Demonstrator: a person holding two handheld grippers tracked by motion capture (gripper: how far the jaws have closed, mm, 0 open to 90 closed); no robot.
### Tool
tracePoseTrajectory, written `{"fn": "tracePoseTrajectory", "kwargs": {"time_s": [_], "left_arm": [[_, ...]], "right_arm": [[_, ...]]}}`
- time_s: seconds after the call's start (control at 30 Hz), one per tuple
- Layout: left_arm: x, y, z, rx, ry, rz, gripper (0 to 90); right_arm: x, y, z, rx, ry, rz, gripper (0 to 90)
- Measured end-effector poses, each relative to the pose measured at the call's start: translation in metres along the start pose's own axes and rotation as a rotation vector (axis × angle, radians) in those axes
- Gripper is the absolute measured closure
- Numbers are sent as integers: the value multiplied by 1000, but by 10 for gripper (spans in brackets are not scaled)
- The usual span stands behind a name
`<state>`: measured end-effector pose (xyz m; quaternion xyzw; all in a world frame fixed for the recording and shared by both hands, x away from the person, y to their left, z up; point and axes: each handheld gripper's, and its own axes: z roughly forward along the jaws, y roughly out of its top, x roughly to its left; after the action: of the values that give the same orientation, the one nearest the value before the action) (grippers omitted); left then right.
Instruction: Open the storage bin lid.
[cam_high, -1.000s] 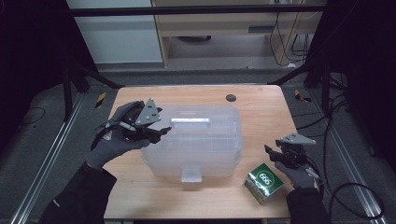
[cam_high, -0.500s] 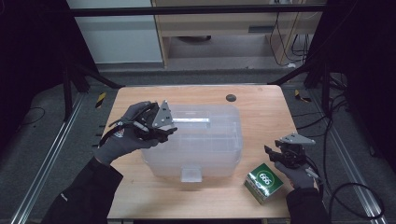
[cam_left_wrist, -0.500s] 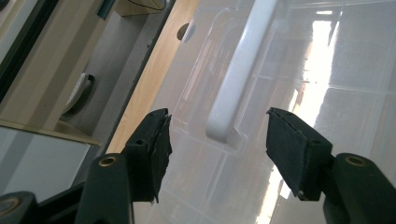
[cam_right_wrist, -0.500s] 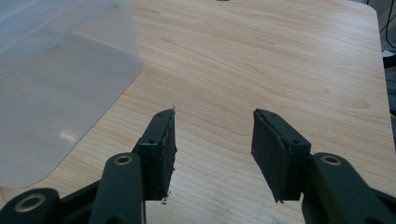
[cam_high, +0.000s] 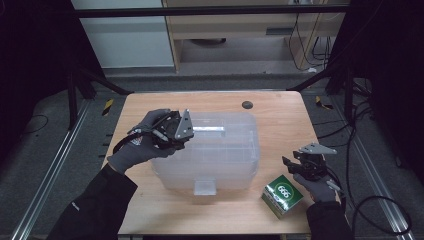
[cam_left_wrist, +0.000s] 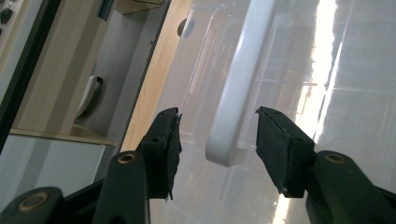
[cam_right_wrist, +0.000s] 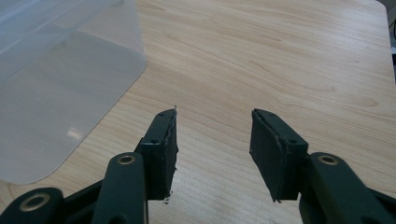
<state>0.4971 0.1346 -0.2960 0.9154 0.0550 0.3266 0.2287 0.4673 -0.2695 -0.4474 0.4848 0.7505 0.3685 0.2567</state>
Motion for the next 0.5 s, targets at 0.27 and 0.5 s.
{"fn": "tracePoseTrajectory", "kwargs": {"time_s": [0.27,0.5], "left_arm": [[-1,7,4,34,6,49,546],[-3,13,9,82,24,104,616]], "right_arm": [[0,1,-2,-3,7,2,533],[2,6,-9,-28,23,12,571]]}}
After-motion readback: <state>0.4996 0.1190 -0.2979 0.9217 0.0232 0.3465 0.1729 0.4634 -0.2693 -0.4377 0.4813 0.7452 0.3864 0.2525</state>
